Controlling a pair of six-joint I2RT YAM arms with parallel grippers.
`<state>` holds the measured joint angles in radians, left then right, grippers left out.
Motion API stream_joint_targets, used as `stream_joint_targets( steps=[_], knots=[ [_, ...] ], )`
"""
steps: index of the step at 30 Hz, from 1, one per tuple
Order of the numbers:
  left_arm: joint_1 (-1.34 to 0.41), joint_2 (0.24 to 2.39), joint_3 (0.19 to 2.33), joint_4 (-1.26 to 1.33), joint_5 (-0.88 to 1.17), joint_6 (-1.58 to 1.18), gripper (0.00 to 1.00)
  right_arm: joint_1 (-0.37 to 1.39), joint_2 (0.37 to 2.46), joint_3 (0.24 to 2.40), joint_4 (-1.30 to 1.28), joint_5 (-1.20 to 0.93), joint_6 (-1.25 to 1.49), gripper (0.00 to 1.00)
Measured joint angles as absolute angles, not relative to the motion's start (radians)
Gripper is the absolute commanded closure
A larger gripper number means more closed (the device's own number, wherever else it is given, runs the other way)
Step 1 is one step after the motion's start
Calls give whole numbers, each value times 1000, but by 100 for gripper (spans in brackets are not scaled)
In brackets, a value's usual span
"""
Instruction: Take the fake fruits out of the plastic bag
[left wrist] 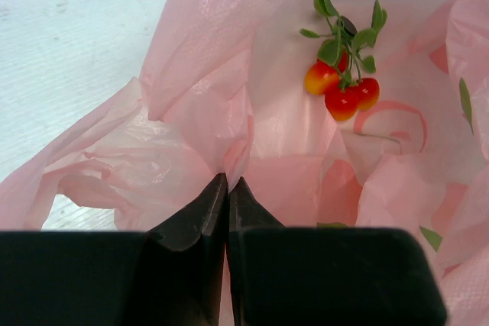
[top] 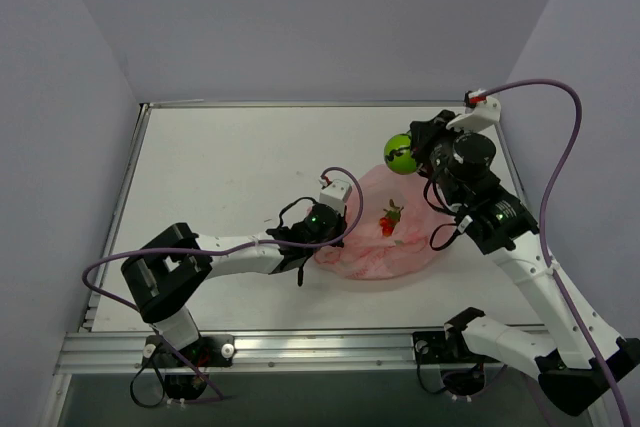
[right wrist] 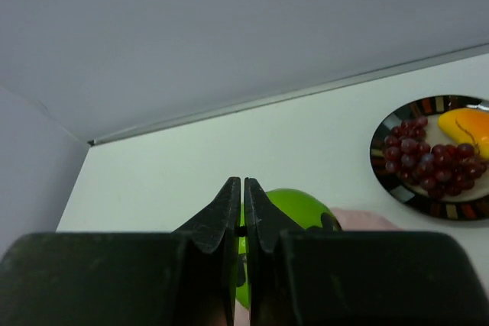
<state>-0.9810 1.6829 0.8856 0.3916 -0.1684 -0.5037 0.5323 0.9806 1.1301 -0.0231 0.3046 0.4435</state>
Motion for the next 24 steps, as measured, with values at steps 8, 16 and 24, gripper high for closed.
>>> stream_joint_targets(
  steps=[8,16,24],
  knots=[
    [-965,1584,853,347,-236,-480,98,345,1165,1203,64,303,403,100],
    [-954,1584,833,322,-266,-465,98,219,1398,1205,168,300,335,100],
    [-953,1584,833,313,-271,-451,98,38,1670,1335,234,189,316,100]
  ],
)
